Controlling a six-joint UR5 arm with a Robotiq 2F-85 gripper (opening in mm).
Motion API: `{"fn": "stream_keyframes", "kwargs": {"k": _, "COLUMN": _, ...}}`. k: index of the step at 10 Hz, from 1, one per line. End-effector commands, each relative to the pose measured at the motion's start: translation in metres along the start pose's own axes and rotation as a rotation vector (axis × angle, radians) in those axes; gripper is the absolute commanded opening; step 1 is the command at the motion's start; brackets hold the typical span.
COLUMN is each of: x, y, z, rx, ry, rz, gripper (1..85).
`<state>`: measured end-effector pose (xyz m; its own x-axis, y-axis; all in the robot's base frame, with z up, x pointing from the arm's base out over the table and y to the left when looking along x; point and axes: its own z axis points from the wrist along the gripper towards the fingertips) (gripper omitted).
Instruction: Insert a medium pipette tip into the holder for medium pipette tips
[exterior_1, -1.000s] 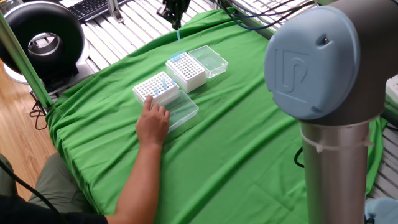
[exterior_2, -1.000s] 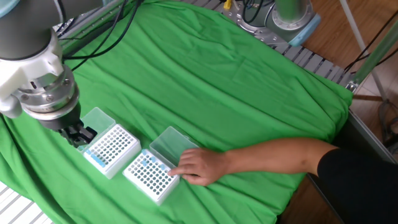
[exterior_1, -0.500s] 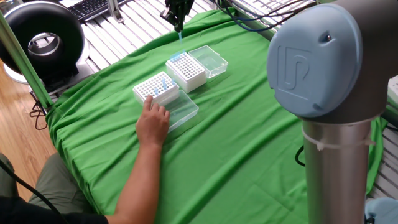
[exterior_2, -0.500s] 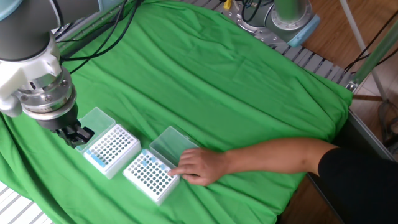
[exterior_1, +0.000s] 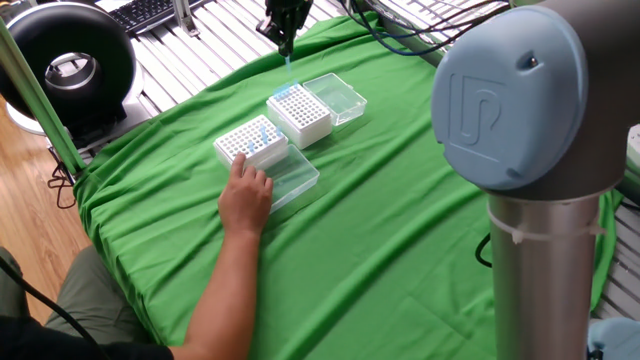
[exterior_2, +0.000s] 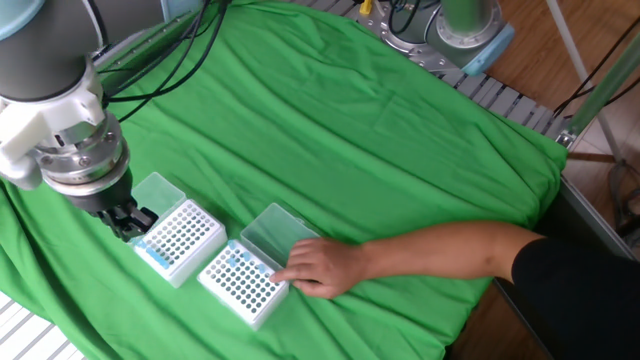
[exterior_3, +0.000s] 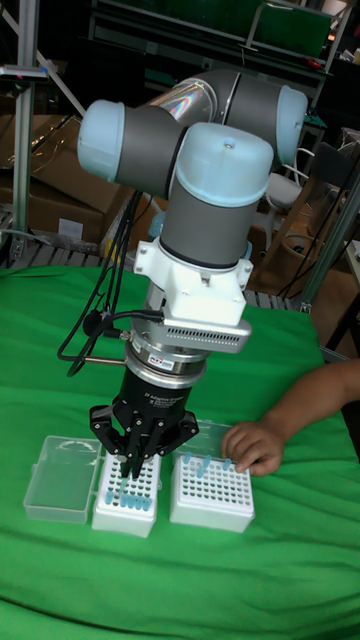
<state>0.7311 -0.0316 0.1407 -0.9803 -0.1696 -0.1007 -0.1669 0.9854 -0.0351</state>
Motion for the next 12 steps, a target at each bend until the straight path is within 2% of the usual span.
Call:
{"fn": "stream_keyframes", "kwargs": {"k": 1, "x": 0.002, "y": 0.002, "z": 0.003, "rx": -0.02, "ry": -0.011, "rz": 0.002, "gripper": 1.0}}
{"fn": "stream_keyframes", "kwargs": {"k": 12, "x": 0.01, "y": 0.002, "z": 0.016, "rx": -0.027, "ry": -0.031, "rz": -0.01, "gripper": 1.0}}
